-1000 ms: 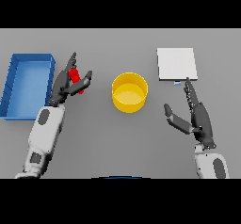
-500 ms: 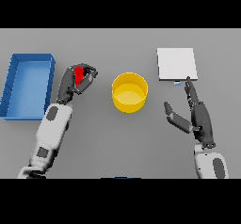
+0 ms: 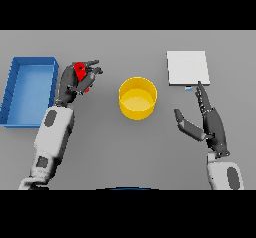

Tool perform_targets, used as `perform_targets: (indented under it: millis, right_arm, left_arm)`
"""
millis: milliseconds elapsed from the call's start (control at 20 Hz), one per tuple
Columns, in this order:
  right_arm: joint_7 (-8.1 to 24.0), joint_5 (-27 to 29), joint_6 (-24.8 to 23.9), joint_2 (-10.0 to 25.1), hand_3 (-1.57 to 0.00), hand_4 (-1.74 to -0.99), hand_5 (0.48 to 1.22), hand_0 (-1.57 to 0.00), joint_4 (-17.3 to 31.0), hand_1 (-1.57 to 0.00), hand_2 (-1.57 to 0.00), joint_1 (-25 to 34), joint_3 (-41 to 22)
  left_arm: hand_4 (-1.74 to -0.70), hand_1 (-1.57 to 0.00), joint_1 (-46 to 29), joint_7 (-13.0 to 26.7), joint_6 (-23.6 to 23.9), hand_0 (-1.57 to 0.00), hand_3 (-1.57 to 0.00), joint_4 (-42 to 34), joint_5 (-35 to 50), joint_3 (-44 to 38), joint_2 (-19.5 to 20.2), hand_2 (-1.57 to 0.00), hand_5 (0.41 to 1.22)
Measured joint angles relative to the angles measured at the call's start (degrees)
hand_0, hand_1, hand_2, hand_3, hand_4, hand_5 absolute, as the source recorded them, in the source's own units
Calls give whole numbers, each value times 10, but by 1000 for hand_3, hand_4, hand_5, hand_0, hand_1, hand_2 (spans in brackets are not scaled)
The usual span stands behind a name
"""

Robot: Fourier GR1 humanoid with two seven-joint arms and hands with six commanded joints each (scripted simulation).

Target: Pick up the red beaker and tilt it to pour out 1 green nut into yellow bowl. Pick up the yellow bowl and place it on the metallic measuring scale.

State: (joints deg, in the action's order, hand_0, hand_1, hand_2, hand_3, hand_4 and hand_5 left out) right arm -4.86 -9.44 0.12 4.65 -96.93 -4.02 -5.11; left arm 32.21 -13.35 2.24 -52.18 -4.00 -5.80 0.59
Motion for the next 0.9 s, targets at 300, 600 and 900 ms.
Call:
perform_targets:
  millis: [300, 600, 900]
  right_arm:
    - [-19, -16, -9, 5, 1, -1219, 659, 1, 3, 1, 1, 3, -1]
    - [-31, -30, -14, 6, 1, -1202, 662, 1, 3, 1, 1, -7, -6]
    - [-16, -33, -10, 4, 1, -1178, 663, 1, -10, 1, 1, -11, -13]
  left_arm:
    - [-1724, -1557, 7, 44, -18, -1556, -1553, -55, -10, 32, 31, -1558, 1133]
    - [-1732, -1564, 28, 63, -12, -1563, -1562, -60, -62, 79, 59, -1564, 1129]
    - [-1739, -1569, 66, 136, -37, -1569, -1569, -78, -174, 190, 112, -1569, 1129]
